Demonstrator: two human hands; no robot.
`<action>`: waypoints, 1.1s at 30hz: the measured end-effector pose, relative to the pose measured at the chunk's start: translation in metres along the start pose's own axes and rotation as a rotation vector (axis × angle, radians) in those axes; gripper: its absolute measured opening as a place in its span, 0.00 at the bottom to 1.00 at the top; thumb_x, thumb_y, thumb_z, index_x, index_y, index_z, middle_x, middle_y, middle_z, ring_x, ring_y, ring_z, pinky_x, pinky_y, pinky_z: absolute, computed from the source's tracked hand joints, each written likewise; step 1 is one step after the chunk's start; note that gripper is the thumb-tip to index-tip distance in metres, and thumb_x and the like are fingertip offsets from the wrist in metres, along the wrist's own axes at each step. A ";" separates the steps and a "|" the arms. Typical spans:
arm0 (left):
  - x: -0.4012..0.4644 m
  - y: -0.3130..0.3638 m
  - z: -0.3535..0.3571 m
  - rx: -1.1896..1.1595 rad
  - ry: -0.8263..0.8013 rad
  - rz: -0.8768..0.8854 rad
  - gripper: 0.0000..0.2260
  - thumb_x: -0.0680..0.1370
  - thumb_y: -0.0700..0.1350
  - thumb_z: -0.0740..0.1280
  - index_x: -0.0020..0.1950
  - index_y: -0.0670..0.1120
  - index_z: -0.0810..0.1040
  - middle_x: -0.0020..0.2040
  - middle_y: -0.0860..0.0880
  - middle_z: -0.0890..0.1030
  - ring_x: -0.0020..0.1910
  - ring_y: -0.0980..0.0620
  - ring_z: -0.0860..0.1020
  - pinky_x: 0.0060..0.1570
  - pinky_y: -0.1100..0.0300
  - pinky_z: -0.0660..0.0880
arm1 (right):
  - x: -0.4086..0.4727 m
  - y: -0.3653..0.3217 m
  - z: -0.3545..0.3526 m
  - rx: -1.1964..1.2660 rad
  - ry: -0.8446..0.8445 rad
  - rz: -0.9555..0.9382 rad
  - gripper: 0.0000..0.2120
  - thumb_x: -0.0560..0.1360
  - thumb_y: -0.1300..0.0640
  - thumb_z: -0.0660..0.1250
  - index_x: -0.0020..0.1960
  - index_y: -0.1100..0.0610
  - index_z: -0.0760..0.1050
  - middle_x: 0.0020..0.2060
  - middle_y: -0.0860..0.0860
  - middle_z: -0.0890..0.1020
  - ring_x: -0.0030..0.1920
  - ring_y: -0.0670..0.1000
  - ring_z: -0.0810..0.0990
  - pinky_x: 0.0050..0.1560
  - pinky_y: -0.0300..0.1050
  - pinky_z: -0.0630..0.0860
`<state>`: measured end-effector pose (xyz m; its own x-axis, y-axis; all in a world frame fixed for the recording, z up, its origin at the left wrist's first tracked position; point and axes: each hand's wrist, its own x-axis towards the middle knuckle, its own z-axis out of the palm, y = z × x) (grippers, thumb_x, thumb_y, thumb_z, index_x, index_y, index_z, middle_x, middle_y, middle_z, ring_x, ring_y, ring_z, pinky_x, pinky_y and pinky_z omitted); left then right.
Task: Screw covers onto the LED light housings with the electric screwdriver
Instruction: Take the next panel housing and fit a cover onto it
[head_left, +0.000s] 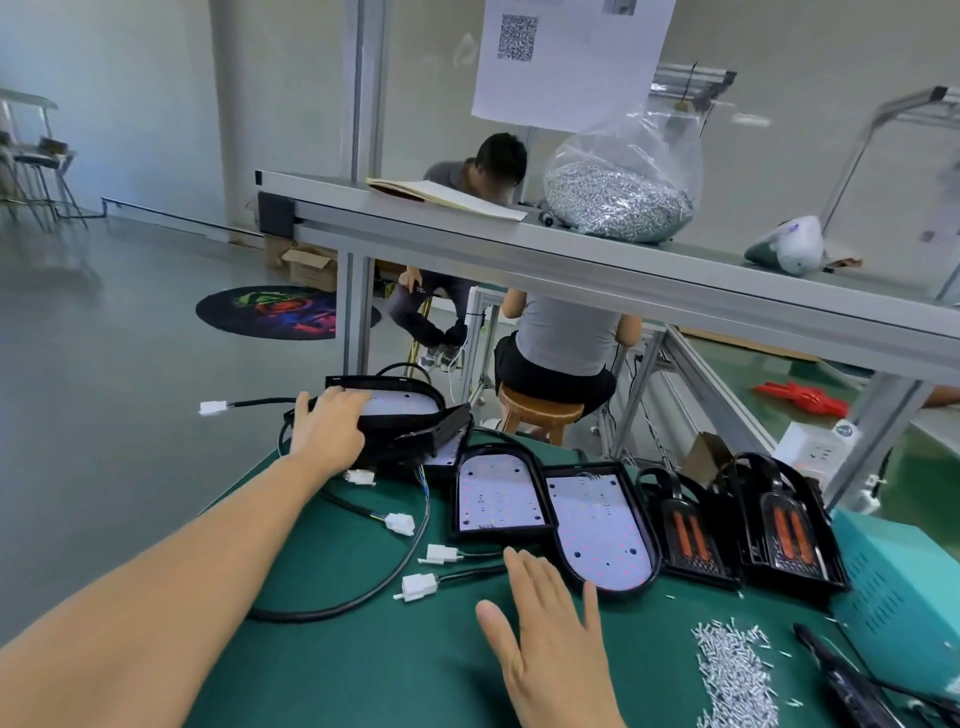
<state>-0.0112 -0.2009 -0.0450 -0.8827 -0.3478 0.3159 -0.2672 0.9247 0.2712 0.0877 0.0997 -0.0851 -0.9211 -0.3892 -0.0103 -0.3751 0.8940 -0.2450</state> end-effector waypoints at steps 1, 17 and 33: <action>0.003 -0.005 -0.002 0.077 -0.038 -0.027 0.26 0.75 0.37 0.62 0.73 0.50 0.65 0.71 0.48 0.69 0.73 0.49 0.61 0.72 0.45 0.48 | 0.001 0.000 -0.001 -0.002 0.000 0.006 0.31 0.81 0.36 0.41 0.79 0.43 0.35 0.79 0.40 0.41 0.78 0.41 0.38 0.73 0.53 0.30; 0.006 0.002 -0.013 0.048 0.172 0.029 0.07 0.77 0.42 0.67 0.51 0.42 0.81 0.49 0.44 0.76 0.51 0.42 0.74 0.47 0.49 0.73 | 0.002 -0.001 -0.004 0.022 0.020 -0.001 0.29 0.81 0.36 0.42 0.79 0.41 0.38 0.78 0.38 0.42 0.77 0.40 0.38 0.73 0.51 0.30; -0.167 0.134 -0.045 -0.171 0.652 0.418 0.05 0.69 0.39 0.72 0.34 0.46 0.79 0.33 0.49 0.75 0.33 0.48 0.74 0.30 0.56 0.68 | -0.006 -0.025 -0.062 1.567 -0.089 -0.002 0.28 0.71 0.38 0.62 0.67 0.50 0.69 0.56 0.46 0.82 0.56 0.45 0.81 0.62 0.47 0.76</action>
<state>0.1175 -0.0263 -0.0204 -0.4782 -0.0469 0.8770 0.1460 0.9804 0.1321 0.0959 0.0929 -0.0184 -0.8907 -0.4518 -0.0497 0.1534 -0.1960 -0.9685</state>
